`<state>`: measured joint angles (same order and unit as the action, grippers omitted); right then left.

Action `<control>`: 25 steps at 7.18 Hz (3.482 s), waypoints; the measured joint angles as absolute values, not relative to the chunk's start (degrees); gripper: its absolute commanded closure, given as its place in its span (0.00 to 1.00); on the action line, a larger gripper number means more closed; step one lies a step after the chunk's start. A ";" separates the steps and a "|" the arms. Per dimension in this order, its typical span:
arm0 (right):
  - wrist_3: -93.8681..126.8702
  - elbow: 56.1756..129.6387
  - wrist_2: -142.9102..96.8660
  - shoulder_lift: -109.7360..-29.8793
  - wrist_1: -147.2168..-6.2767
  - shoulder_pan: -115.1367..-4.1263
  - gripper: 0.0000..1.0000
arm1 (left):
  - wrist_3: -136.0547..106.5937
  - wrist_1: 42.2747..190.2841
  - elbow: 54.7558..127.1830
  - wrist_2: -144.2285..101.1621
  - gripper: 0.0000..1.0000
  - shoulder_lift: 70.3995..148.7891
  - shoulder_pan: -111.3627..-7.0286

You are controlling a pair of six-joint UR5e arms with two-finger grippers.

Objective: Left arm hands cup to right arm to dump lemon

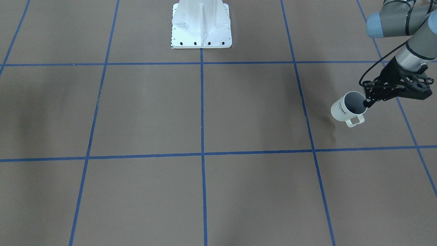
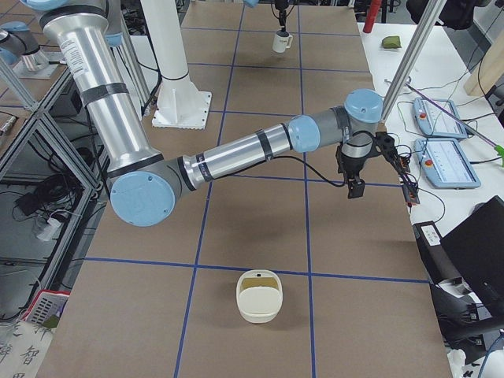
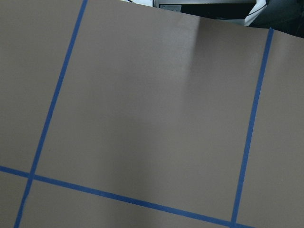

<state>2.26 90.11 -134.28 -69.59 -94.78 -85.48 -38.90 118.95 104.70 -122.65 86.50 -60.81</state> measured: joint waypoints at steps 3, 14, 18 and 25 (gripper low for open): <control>-1.36 89.42 -133.70 -71.90 -94.65 -86.33 0.00 | -36.84 120.34 102.04 -119.66 0.84 86.59 -60.34; -6.14 84.48 -128.10 -73.44 -94.94 -86.63 0.00 | 7.84 83.54 103.42 -128.61 0.00 91.81 -85.59; -5.71 83.68 -127.98 -77.69 -94.68 -86.66 0.00 | 10.44 81.24 99.81 -131.73 0.00 89.84 -88.79; -5.80 87.95 -128.20 -80.56 -94.21 -86.66 0.00 | 10.49 81.67 101.14 -134.02 0.00 89.10 -90.70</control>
<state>-5.80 87.95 -128.20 -80.56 -94.21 -86.66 10.49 81.67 101.14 -134.02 89.10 -90.70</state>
